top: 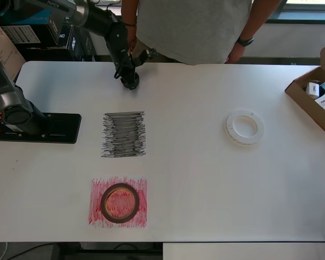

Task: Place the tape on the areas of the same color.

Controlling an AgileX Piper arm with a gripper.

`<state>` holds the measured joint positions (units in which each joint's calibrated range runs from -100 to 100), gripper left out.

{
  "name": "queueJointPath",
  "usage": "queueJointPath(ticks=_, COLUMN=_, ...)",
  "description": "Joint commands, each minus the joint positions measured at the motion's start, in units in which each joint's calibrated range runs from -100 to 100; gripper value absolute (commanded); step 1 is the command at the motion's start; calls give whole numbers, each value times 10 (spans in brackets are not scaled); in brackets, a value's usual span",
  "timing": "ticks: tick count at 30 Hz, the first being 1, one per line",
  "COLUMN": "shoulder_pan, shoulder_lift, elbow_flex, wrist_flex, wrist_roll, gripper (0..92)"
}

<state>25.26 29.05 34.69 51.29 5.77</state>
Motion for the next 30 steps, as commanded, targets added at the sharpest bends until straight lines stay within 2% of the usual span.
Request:
queueJointPath(ticks=1, shoulder_pan=-1, shoulder_lift=1, elbow_flex=1, wrist_flex=4, wrist_roll=2, gripper=454)
queueJointPath(ticks=4, shoulder_pan=-1, shoulder_lift=1, elbow_flex=1, wrist_flex=4, wrist_roll=1, gripper=384)
queueJointPath(ticks=10, shoulder_pan=-2, shoulder_lift=1, elbow_flex=1, wrist_flex=4, wrist_roll=5, gripper=4)
queueJointPath(ticks=24, shoulder_pan=-12, shoulder_lift=-14, elbow_flex=0, wrist_flex=12, wrist_roll=0, gripper=0)
queueJointPath(ticks=30, shoulder_pan=-40, shoulder_lift=-144, elbow_flex=32, wrist_flex=37, wrist_roll=-36, gripper=0)
